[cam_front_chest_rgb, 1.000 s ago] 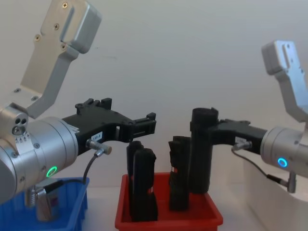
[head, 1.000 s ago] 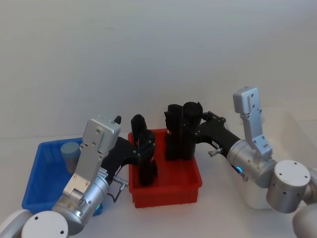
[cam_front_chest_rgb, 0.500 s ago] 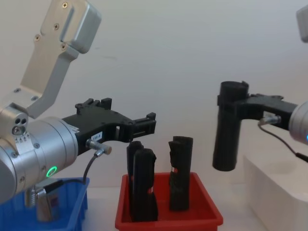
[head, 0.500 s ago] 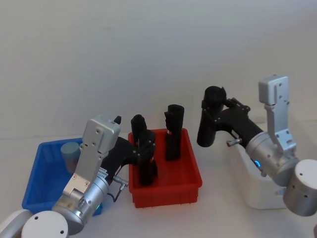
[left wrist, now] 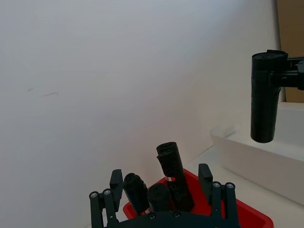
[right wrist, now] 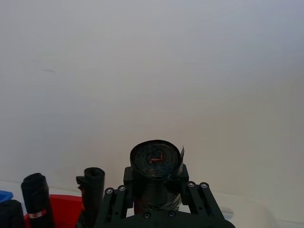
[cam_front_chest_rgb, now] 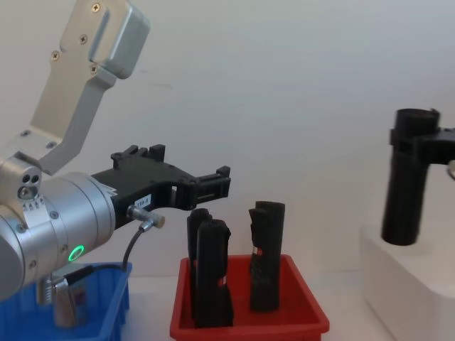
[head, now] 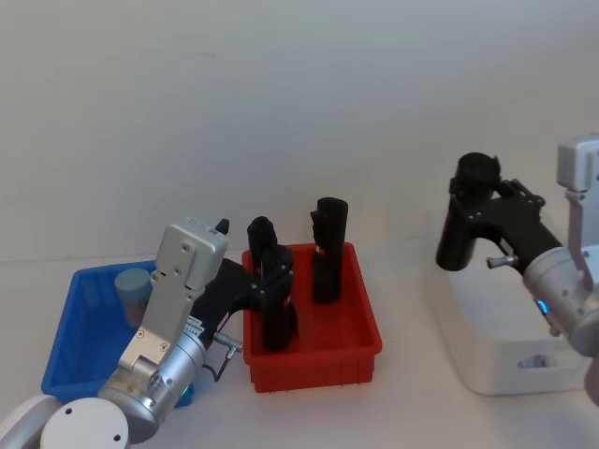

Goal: Pick the cotton swabs from the blue box and place them into the white box.

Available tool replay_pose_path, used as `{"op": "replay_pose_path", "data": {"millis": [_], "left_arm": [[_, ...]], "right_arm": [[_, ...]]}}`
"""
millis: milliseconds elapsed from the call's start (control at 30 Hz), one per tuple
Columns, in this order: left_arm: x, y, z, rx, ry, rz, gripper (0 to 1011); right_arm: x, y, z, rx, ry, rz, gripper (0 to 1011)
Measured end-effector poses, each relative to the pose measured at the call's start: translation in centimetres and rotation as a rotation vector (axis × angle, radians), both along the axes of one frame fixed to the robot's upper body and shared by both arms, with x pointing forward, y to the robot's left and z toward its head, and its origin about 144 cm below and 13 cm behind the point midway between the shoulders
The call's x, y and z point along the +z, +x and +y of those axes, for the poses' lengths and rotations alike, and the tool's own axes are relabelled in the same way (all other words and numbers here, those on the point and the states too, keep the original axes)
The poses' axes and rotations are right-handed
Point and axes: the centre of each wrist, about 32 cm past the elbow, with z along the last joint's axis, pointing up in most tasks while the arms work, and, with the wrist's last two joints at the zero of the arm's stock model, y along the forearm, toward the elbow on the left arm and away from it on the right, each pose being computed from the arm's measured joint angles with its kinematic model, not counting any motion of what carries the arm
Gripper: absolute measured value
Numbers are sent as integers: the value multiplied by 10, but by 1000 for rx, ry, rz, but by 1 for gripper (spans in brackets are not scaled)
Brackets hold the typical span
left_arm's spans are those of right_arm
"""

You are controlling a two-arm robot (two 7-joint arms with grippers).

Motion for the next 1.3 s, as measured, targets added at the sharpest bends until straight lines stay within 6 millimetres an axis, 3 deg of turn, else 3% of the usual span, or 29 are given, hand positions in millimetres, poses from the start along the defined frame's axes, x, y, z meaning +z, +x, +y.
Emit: {"op": "replay_pose_path", "data": {"millis": [333,767,1300], "left_arm": [[0,0,0,0,0,0,1004],[0,0,0,0,0,0,1004],[0,0,0,0,0,0,1004]], "right_arm": [[-4,-12,-23,-107,-3,33,527],[-23,-15,-37,-150,2,82,527],[-37,-14,-43,-156,11,105,961]]}}
